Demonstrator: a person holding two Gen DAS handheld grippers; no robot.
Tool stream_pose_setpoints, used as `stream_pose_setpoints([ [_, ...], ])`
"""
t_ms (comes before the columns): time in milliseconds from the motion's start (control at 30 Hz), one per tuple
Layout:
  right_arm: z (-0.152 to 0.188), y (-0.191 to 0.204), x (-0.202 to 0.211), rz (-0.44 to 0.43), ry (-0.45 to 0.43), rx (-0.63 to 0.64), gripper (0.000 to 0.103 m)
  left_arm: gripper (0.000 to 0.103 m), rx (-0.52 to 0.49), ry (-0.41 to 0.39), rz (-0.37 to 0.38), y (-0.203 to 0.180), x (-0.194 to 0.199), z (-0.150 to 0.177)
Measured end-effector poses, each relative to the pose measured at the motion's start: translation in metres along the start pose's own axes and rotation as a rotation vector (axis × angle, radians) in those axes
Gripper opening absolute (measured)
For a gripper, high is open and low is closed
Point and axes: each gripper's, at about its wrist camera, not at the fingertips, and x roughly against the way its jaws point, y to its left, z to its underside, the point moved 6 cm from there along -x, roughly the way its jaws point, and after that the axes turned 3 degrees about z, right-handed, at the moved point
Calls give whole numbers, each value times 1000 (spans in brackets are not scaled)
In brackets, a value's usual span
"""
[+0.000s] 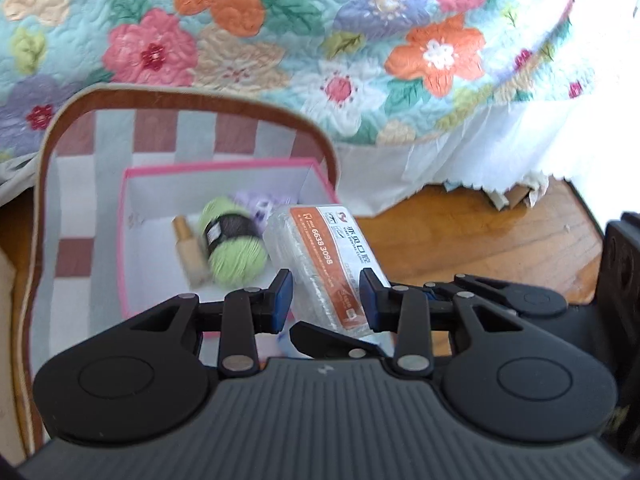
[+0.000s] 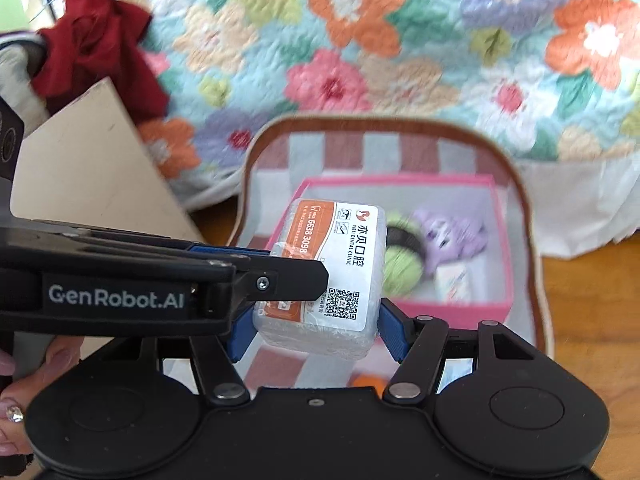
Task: Organize objects
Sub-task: 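Carry the mask box into the pink box and release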
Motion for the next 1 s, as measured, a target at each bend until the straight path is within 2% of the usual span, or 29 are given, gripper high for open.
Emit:
stream_pose_setpoints([
  [167,-30,-21,-25,143,-30,47,68,35,129,14,55,13,-54,-34],
  [233,-38,-33,-40,161,-23,34,68,35,140,27,51,20,-74,-39],
  [400,-45,-53,-87,138,44,0,68,35,154,55,23,41,-122,-40],
  [567,-30,-58,-130,248,95,2,68,35,306,96,66,72,-165,-22],
  [667,-17,-61,-146,270,134,27,68,35,334,125,80,81,-179,-11],
  [833,-4,-62,-165,273,185,58,67,35,341,166,56,90,-193,2],
  [1000,4,-58,-182,278,239,75,67,35,319,154,14,97,-192,7],
])
